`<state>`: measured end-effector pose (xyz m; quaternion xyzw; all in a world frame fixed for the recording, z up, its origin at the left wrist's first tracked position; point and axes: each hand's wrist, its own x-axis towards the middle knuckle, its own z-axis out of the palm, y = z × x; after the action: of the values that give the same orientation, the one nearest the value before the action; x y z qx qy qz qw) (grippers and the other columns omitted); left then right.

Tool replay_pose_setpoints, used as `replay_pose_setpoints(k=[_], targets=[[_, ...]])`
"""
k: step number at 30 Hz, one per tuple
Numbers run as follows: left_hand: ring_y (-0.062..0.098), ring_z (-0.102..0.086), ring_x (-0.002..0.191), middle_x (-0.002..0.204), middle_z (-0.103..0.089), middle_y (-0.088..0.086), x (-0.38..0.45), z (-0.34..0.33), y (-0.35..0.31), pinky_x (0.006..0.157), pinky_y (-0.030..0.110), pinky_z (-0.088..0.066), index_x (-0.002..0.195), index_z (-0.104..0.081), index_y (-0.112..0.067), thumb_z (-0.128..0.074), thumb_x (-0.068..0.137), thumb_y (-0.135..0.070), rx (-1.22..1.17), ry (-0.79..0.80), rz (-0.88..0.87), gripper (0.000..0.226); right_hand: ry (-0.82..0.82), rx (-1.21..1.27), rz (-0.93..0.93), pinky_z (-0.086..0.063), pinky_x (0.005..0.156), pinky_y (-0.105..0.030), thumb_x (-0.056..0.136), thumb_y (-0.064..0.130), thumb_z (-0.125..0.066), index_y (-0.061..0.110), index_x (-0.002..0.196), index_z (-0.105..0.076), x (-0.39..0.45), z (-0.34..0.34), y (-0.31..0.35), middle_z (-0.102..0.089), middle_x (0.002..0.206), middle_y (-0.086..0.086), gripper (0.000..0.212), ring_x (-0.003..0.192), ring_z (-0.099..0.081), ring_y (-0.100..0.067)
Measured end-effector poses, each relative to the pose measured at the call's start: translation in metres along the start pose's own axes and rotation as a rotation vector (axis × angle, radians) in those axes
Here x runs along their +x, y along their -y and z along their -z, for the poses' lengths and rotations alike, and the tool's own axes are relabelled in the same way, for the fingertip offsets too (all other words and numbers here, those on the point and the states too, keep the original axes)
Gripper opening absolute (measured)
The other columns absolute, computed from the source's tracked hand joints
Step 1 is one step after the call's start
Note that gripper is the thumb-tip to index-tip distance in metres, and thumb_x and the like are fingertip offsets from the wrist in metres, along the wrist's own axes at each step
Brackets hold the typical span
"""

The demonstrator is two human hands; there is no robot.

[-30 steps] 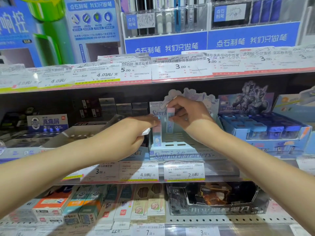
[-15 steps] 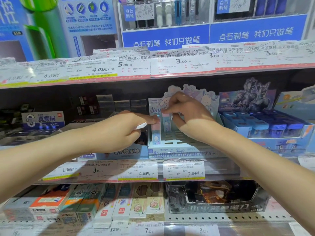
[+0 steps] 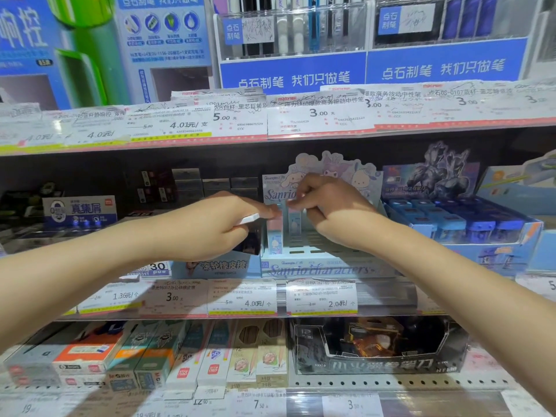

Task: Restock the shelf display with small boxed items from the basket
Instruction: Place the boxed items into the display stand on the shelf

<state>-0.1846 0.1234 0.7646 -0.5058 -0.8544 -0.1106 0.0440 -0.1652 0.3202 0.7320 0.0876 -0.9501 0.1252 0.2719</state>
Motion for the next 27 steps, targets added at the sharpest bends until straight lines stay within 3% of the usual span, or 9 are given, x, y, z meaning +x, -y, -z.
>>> replay_pose_setpoints(k=[2,3,4,5,9,12,17,22,27], targets=[[-0.015,0.000,0.069,0.113,-0.052,0.001,0.001,0.000,0.003,0.090,0.007,-0.009,0.137,-0.044,-0.016,-0.035,0.089,0.010,0.008,-0.017,-0.021,0.056,0.037,0.000,-0.009,-0.033,0.073,-0.023,0.088,0.005,-0.049,0.012,0.109,-0.067,-0.003,-0.001,-0.002,-0.055,0.104,-0.001,0.028,0.103,-0.052,-0.023],[-0.016,-0.004,0.075,0.119,-0.053,0.001,0.003,-0.001,0.007,0.089,0.005,-0.025,0.138,-0.043,-0.018,-0.035,0.089,0.009,0.013,-0.029,-0.041,0.056,0.049,-0.008,0.005,-0.035,0.077,-0.024,0.088,0.004,-0.049,0.014,0.111,-0.066,-0.004,-0.001,-0.003,-0.056,0.108,-0.002,0.031,0.105,-0.051,-0.023],[-0.022,-0.026,0.069,0.129,-0.053,-0.004,0.004,-0.003,0.012,0.082,-0.003,-0.033,0.138,-0.043,-0.022,-0.036,0.088,0.006,0.023,-0.020,-0.047,0.057,0.064,-0.024,0.025,-0.037,0.082,-0.025,0.087,0.002,-0.048,0.017,0.114,-0.065,-0.004,0.000,-0.003,-0.056,0.113,-0.003,0.035,0.108,-0.051,-0.024],[-0.017,-0.050,0.103,0.132,-0.050,-0.014,0.004,-0.004,0.016,0.079,-0.010,-0.029,0.137,-0.045,-0.027,-0.036,0.088,0.004,0.036,-0.029,-0.064,0.058,0.087,-0.040,0.035,-0.039,0.088,-0.027,0.086,0.000,-0.046,0.018,0.118,-0.062,-0.005,0.002,-0.003,-0.055,0.118,-0.004,0.040,0.111,-0.050,-0.025],[-0.005,-0.045,0.070,0.062,-0.048,-0.022,0.000,-0.013,0.014,0.065,-0.001,-0.031,0.079,-0.063,-0.036,-0.042,0.085,0.008,-0.010,-0.278,-0.136,0.049,-0.036,0.033,0.022,-0.041,0.098,-0.029,0.085,-0.001,-0.044,0.019,0.125,-0.053,-0.013,0.010,0.003,-0.055,0.124,-0.004,0.046,0.112,-0.052,-0.021],[-0.015,-0.050,0.072,0.065,-0.047,-0.028,-0.003,-0.017,0.012,0.065,0.000,-0.034,0.074,-0.056,-0.025,-0.043,0.085,-0.001,-0.062,-0.406,-0.165,0.030,-0.213,0.265,0.083,-0.047,0.087,-0.030,0.080,0.001,-0.052,0.014,0.110,-0.061,-0.020,0.017,0.015,-0.063,0.104,-0.005,0.034,0.092,-0.058,-0.014],[0.000,-0.042,0.045,0.049,-0.052,-0.016,0.000,-0.015,0.003,0.047,0.011,-0.031,0.078,-0.056,-0.011,-0.043,0.089,-0.004,-0.333,-0.178,-0.029,0.018,-0.187,0.557,0.217,-0.051,0.077,-0.020,0.080,0.014,-0.063,0.013,0.102,-0.064,-0.024,0.023,0.041,-0.064,0.092,0.005,0.022,0.082,-0.060,-0.003],[0.011,-0.030,0.040,0.047,-0.038,-0.003,0.003,-0.014,-0.003,0.039,0.018,-0.024,0.064,-0.048,-0.014,-0.047,0.076,-0.001,-0.643,0.001,0.105,0.018,-0.165,0.639,0.246,-0.054,0.070,-0.034,0.081,0.004,-0.064,0.004,0.087,-0.069,-0.025,0.025,0.046,-0.070,0.081,-0.011,0.008,0.071,-0.066,-0.017],[0.010,-0.025,0.038,0.051,-0.031,0.003,0.005,-0.010,-0.003,0.039,0.017,-0.021,0.066,-0.040,-0.011,-0.044,0.069,-0.007,-0.702,0.103,0.136,0.007,-0.096,0.629,0.233,-0.054,0.071,-0.037,0.078,0.008,-0.069,0.003,0.088,-0.068,-0.029,0.023,0.043,-0.069,0.081,-0.003,0.012,0.071,-0.064,-0.015]])
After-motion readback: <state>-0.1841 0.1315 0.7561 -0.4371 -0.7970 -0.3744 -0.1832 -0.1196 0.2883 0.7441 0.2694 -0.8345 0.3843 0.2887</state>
